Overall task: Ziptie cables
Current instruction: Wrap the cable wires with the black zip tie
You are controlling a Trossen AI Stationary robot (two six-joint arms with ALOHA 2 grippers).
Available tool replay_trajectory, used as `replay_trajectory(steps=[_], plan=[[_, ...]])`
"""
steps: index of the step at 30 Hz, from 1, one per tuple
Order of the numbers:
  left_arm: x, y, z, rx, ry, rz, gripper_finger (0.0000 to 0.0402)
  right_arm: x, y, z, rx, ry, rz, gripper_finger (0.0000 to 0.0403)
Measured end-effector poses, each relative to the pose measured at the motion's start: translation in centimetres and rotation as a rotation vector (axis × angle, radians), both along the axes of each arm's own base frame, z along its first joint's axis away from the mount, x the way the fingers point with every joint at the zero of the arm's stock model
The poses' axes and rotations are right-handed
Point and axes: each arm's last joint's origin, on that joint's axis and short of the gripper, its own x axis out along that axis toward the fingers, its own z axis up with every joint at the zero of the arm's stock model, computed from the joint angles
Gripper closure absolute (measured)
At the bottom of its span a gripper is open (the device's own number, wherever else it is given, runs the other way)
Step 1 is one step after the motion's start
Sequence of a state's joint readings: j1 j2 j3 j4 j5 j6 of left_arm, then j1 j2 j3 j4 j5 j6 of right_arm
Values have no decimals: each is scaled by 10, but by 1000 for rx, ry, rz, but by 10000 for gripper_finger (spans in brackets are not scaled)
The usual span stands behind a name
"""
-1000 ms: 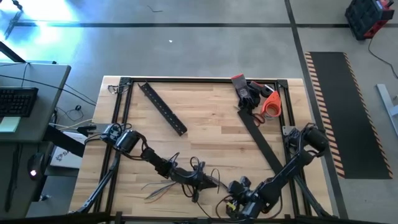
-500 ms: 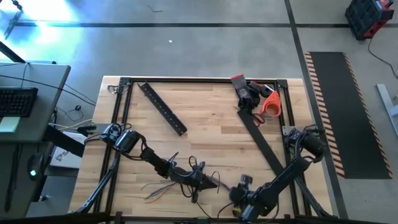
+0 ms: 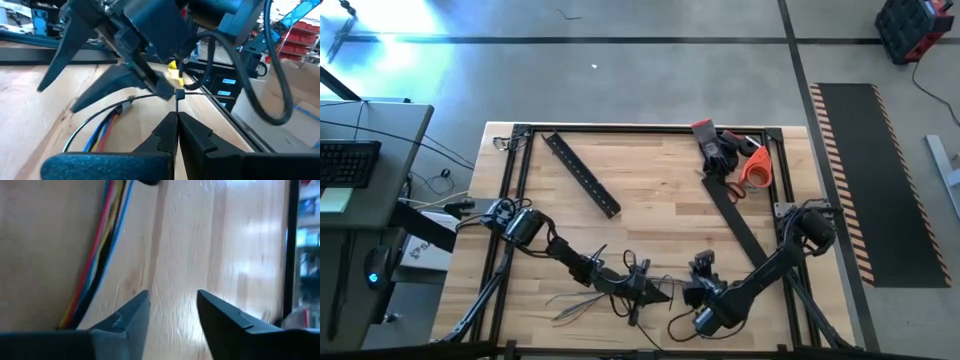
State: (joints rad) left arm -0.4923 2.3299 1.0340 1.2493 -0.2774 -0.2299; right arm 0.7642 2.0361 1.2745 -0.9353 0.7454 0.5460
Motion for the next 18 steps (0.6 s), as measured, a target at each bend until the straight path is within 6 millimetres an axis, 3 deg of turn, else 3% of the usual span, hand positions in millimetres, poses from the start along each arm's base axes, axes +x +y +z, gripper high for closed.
replay_trajectory(steps=[6, 10, 15, 18], plan=[[0, 1, 1, 54, -19, 50, 402, 3, 20, 26, 188, -98, -185, 201], [0, 2, 2, 75, -32, 58, 401, 0, 44, 37, 344, -311, -280, 201], [-1, -1, 3, 102, -47, 69, 402, -14, 65, 39, 628, -607, -593, 215], [-3, -4, 3, 129, -56, 80, 402, -13, 83, 32, 747, -799, -589, 223]])
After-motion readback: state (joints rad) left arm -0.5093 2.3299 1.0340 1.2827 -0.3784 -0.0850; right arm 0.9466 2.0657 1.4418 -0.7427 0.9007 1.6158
